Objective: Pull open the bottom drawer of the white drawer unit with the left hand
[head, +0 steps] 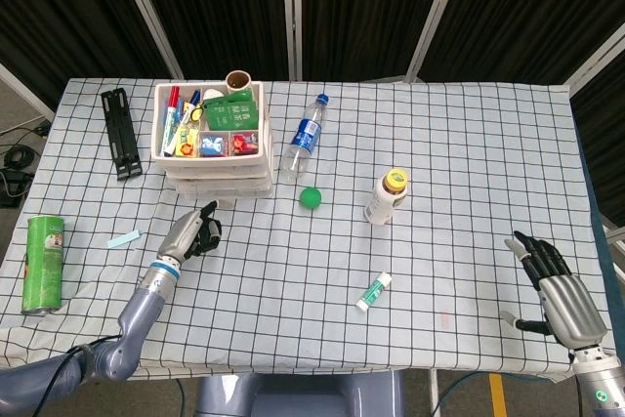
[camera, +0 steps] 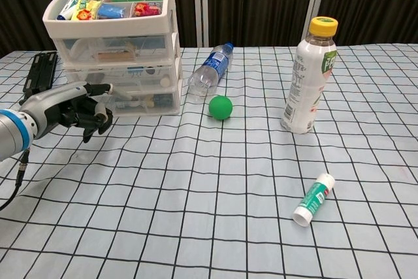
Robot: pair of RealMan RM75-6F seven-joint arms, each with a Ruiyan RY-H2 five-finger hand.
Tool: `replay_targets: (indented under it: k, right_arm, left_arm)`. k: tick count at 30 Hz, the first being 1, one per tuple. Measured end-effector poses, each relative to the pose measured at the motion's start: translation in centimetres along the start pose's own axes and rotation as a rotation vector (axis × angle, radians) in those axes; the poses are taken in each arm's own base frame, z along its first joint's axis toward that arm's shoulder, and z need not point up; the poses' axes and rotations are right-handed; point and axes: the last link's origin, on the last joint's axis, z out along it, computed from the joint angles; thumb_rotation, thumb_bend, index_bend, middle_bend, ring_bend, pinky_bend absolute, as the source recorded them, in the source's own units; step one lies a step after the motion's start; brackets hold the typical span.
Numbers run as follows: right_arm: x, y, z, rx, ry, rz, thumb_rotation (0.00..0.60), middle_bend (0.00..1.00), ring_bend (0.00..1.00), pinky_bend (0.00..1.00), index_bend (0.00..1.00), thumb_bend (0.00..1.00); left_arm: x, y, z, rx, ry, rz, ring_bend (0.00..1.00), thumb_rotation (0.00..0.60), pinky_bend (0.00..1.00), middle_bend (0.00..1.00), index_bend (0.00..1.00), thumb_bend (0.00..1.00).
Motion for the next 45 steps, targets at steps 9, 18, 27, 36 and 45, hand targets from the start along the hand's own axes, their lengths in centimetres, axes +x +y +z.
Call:
replay_targets:
  k: [9, 18, 27, 36, 45]
  right_arm:
    - [-0.2, -0.2, -0.1, 0.003, -0.004, -0.006, 0.600, 0.00, 0.00, 0.00, 0.00, 0.02]
    - [0.0, -0.1, 0.0, 0.001, 0.000, -0.002, 0.600, 0.00, 0.00, 0.00, 0.00, 0.02]
    - [0.0, 0.0, 0.0, -0.002, -0.001, -0.002, 0.600, 0.00, 0.00, 0.00, 0.00, 0.02]
    - [-0.1, 0.1, 0.1, -0.004, -0.003, -0.002, 0.600, 0.00, 0.00, 0.00, 0.00, 0.02]
    - [-0.1, 0.1, 0.1, -0.006, -0.004, -0.002, 0.600, 0.00, 0.00, 0.00, 0.00, 0.02]
  left_arm:
    - [0.5, -0.7, -1.0, 0.016, 0.003, -0.085, 0.76, 0.600, 0.68, 0.72, 0.07, 0.79]
    - [0.2, -1.4, -0.5, 0.060, -0.085, -0.306, 0.76, 0.600, 0.69, 0.73, 0.06, 0.80]
    - [0.6, -1.1, 0.9, 0.038, -0.092, -0.335, 0.77, 0.600, 0.70, 0.74, 0.07, 0.80]
    - [0.2, -1.2, 1.7, 0.045, -0.097, -0.318, 0.77, 0.600, 0.70, 0.74, 0.07, 0.80]
    - [-0.1, -0.7, 2.3, 0.042, -0.100, -0.309, 0.77, 0.600, 0.70, 0.74, 0.07, 0.80]
